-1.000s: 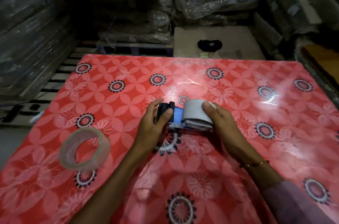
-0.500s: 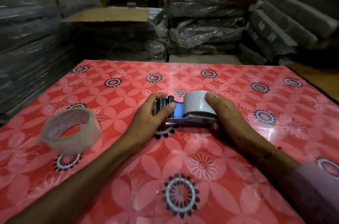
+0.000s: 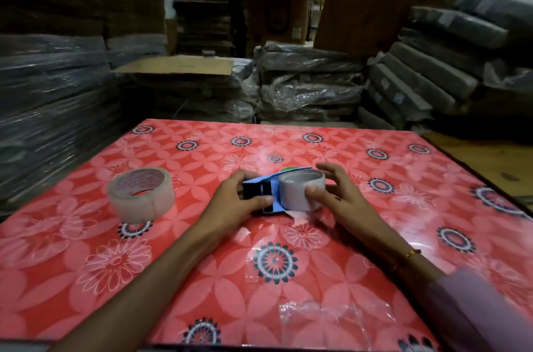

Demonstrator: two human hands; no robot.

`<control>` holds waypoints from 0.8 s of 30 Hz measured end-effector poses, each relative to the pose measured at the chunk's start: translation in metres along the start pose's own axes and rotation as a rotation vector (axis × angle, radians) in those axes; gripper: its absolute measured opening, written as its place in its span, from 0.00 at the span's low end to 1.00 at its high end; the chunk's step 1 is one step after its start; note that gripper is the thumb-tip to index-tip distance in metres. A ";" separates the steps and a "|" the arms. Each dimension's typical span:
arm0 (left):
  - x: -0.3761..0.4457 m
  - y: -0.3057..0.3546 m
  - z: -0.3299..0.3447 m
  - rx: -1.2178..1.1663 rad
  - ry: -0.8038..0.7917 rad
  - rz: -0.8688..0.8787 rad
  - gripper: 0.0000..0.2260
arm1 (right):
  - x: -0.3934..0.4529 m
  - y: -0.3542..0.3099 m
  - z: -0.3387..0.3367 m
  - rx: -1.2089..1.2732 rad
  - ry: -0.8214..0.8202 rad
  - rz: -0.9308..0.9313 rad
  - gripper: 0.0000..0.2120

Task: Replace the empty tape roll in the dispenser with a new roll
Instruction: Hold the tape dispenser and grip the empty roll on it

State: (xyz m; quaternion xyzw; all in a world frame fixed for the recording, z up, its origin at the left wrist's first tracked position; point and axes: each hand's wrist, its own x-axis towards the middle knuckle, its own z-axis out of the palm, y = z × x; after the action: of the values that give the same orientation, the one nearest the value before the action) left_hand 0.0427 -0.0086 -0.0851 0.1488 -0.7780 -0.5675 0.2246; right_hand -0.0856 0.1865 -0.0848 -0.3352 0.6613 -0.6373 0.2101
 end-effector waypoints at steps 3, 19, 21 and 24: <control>-0.008 -0.001 0.000 0.077 0.010 0.037 0.18 | -0.008 0.001 -0.007 -0.256 0.002 -0.095 0.31; -0.024 0.004 0.007 0.389 0.188 0.183 0.20 | -0.014 0.002 0.007 -0.528 0.007 -0.180 0.37; -0.023 0.003 0.007 0.406 0.187 0.185 0.18 | -0.012 0.002 0.007 -0.502 0.000 -0.171 0.35; -0.021 0.000 0.007 0.430 0.197 0.187 0.15 | -0.010 0.000 0.007 -0.439 -0.010 -0.150 0.34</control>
State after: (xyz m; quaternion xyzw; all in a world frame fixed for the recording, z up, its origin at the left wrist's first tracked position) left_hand 0.0566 0.0073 -0.0907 0.1751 -0.8656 -0.3487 0.3139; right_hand -0.0734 0.1886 -0.0873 -0.4241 0.7563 -0.4904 0.0876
